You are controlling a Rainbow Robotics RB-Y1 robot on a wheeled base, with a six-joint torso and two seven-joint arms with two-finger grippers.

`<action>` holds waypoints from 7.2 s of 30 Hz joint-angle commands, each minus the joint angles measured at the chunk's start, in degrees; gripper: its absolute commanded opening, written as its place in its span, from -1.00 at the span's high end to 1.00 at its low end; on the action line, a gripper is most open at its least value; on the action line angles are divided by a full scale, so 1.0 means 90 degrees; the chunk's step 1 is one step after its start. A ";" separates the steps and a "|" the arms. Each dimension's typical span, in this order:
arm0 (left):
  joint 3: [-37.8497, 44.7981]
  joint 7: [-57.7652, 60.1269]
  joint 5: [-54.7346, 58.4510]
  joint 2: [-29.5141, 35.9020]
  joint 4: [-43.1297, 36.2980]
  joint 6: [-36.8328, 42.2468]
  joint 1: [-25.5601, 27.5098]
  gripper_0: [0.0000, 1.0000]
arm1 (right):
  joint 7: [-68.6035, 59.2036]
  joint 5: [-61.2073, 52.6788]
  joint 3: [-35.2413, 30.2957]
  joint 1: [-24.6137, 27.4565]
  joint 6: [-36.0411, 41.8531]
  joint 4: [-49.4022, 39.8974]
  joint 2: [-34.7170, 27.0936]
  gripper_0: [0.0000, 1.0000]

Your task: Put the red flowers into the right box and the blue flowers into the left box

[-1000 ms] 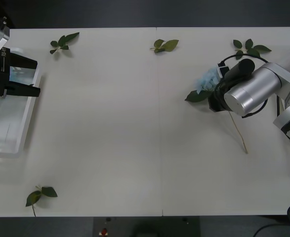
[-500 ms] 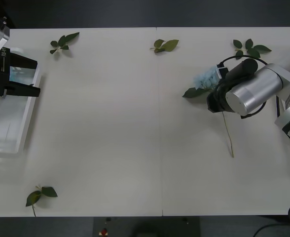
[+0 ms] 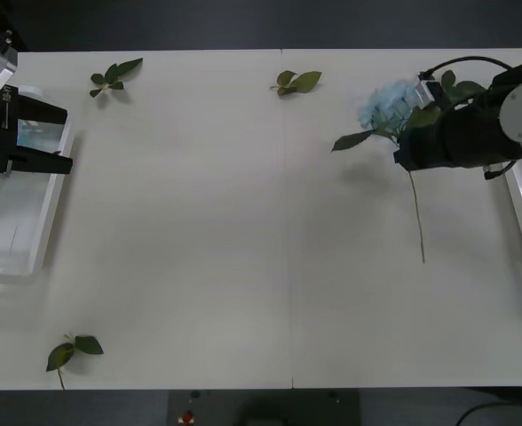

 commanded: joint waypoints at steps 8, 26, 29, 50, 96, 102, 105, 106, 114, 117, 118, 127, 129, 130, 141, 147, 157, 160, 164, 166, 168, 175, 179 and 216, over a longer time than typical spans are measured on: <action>0.0071 -0.0215 0.0028 0.0093 -0.0027 -0.0043 0.0198 -1.00 | 0.3233 -0.4020 -0.0282 -0.0213 -0.0037 0.0570 -0.0175 1.00; -0.0280 -0.0215 0.0819 0.0132 -0.0037 -0.0297 0.0237 -1.00 | 0.5655 -0.6295 -0.0956 -0.0203 0.0188 0.0639 0.1436 1.00; -0.0397 -0.0215 0.1004 0.0122 -0.0037 -0.0326 0.0228 -1.00 | 0.5665 -0.6334 -0.1278 -0.0203 0.0393 0.0756 0.1905 1.00; -0.1003 0.1773 0.1620 -0.0913 -0.0486 -0.0746 0.0198 -1.00 | 0.5841 -0.6432 -0.1698 -0.0203 0.0471 0.0893 0.3633 1.00; -0.1003 0.3257 -0.0041 -0.2680 -0.1336 -0.1088 -0.0202 1.00 | 0.5802 -0.6910 -0.1639 -0.0203 0.0266 0.0893 0.3858 1.00; -0.1003 0.3267 -0.0031 -0.2680 -0.1336 -0.1088 -0.0202 1.00 | 0.5792 -0.6920 -0.1639 -0.0203 0.0275 0.0893 0.3848 1.00; -0.1003 0.3267 -0.0001 -0.2680 -0.1336 -0.1088 -0.0202 1.00 | 0.5792 -0.6969 -0.1639 -0.0203 0.0295 0.0893 0.3838 1.00; -0.0993 0.3267 -0.0001 -0.2680 -0.1336 -0.1088 -0.0202 1.00 | 0.5792 -0.6979 -0.1639 -0.0203 0.0295 0.0893 0.3838 1.00; -0.0983 0.3277 0.0028 -0.2651 -0.1336 -0.1088 -0.0202 1.00 | 0.5831 -0.6617 -0.1707 -0.0203 0.0402 0.0893 0.3731 -0.18; -0.0983 0.3277 0.0057 -0.2622 -0.1336 -0.1088 -0.0202 1.00 | 0.5841 -0.6500 -0.1825 -0.0203 0.0510 0.0893 0.3692 -0.46; -0.0983 0.3277 0.0086 -0.2612 -0.1336 -0.1088 -0.0202 1.00 | 0.5841 -0.6500 -0.1844 -0.0203 0.0520 0.0893 0.3672 -0.53; -0.0573 0.3325 0.0086 -0.2388 -0.1336 -0.0639 -0.0192 1.00 | 0.5977 -0.6500 -0.1922 -0.0203 0.0598 0.0893 0.3555 -0.82; -0.0251 0.3374 -0.0109 -0.2339 -0.1346 -0.0316 -0.0192 1.00 | 0.5997 -0.6500 -0.1952 -0.0203 0.0617 0.0893 0.3555 -0.84; -0.0104 0.3394 -0.0187 -0.2319 -0.1336 -0.0160 -0.0192 1.00 | 0.6016 -0.6500 -0.1961 -0.0203 0.0627 0.0893 0.3555 -0.85; 0.1946 0.3755 -0.1466 -0.2173 -0.1434 0.1715 -0.0183 1.00 | 0.6231 -0.6451 -0.1707 -0.0203 0.1057 0.0893 0.2764 -0.87; 0.3030 0.3853 -0.2482 -0.2153 -0.1541 0.2613 -0.0173 1.00 | 0.6407 -0.6510 -0.1209 -0.0203 0.1525 0.0893 0.2022 -0.89; 0.3392 0.4458 -0.3449 -0.1059 -0.2078 0.2418 0.0560 1.00 | 0.6940 -0.7828 0.0265 -0.0203 0.1564 0.0893 0.0919 -0.91; 0.3411 0.4888 -0.3507 -0.0649 -0.2088 0.2359 0.0853 1.00 | 0.6940 -0.8365 0.0666 -0.0203 0.1428 0.0883 0.0792 -0.91; 0.3538 0.5152 -0.3625 -0.0141 -0.2147 0.2027 0.1390 1.00 | 0.6940 -0.8541 0.0822 -0.0203 0.1330 0.0873 0.0743 -0.91; 0.3695 0.5200 -0.3898 0.0025 -0.2264 0.1803 0.1722 1.00 | 0.6940 -0.8531 0.0832 -0.0203 0.1281 0.0873 0.0733 -0.92; 0.3831 0.5240 -0.4103 0.0054 -0.2303 0.1734 0.1878 1.00 | 0.6940 -0.8531 0.0861 -0.0203 0.1252 0.0873 0.0723 -0.92; 0.4241 0.5327 -0.4904 0.0073 -0.2342 0.1168 0.2298 1.00 | 0.6940 -0.8531 0.0890 -0.0203 0.1203 0.0736 0.0674 -0.92; 0.4173 0.5337 -0.5421 0.0083 -0.2342 0.0260 0.2581 1.00 | 0.6940 -0.8541 0.0890 -0.0203 0.1184 0.0746 0.0665 -0.91; 0.2230 0.5718 -0.7013 0.0083 -0.1463 -0.0092 0.2728 -0.12 | 0.6940 -0.7623 0.0285 -0.0203 0.1223 0.0395 0.0421 -0.91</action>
